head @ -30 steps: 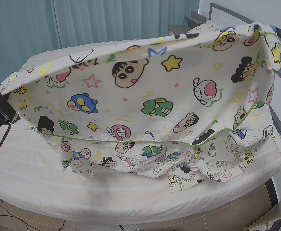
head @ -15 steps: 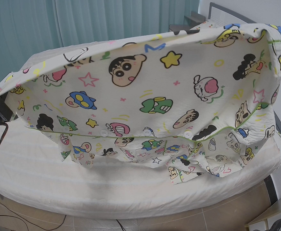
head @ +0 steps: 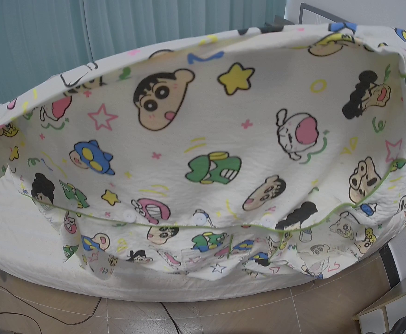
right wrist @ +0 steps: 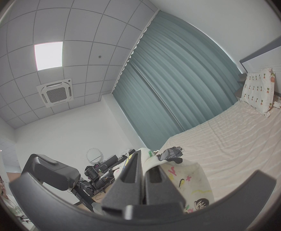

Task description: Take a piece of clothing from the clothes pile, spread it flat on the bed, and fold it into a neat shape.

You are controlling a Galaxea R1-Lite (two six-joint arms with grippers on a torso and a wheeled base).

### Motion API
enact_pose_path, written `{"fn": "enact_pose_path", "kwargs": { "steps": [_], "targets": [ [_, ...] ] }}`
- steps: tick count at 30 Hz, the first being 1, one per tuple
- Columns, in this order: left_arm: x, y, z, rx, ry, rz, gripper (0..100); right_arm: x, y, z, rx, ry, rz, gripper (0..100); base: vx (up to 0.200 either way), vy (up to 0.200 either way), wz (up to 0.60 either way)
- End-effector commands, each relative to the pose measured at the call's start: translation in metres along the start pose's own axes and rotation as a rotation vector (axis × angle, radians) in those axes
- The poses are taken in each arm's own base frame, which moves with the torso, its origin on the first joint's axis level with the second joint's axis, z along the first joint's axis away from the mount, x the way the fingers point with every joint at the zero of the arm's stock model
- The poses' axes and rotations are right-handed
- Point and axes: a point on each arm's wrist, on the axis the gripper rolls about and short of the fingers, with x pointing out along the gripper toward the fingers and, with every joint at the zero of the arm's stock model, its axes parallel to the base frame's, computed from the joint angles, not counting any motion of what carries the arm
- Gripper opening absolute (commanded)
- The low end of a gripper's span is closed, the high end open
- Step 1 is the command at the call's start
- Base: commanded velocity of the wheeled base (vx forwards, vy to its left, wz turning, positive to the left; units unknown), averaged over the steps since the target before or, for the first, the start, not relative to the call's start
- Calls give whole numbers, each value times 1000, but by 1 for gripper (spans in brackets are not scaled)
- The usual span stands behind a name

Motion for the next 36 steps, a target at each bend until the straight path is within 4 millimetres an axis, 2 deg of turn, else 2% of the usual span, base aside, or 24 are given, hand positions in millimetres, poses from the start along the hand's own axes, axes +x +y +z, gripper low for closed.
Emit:
{"fn": "enact_pose_path", "kwargs": {
  "steps": [1, 5, 14, 18, 22, 25, 27, 33, 36],
  "targets": [
    [-14, 8, -7, 21, 51, -4, 0, -2, 2, 1, 9, 13, 1, 0, 0, 0, 0],
    [-21, 11, -31, 74, 180, -10, 0, 3, -9, -8, 30, 60, -51, 0, 0, 0, 0],
    [-18, 9, -41, 94, 248, -8, 0, 4, -32, -32, 66, 136, -138, 0, 0, 0, 0],
    [-13, 6, -49, 97, 283, -5, 0, 5, -41, -36, 68, 145, -176, 0, 200, 0, 0],
    [-2, -1, -65, 86, 355, 4, 0, 11, -54, -39, 75, 163, -221, 0, 200, 0, 0],
    [2, -4, -69, 74, 375, 1, 0, 13, -56, -41, 79, 171, -226, 0, 200, 0, 0],
    [10, -10, -79, 83, 420, -9, 0, 19, -64, -45, 90, 190, -242, 0, 200, 0, 0],
    [23, -17, -93, 106, 473, 0, 0, 28, -80, -51, 99, 209, -278, 0, 200, 0, 0],
    [40, -23, -107, 104, 516, 29, 0, 37, -99, -58, 110, 223, -316, 0, 200, 0, 0]
  ]
}}
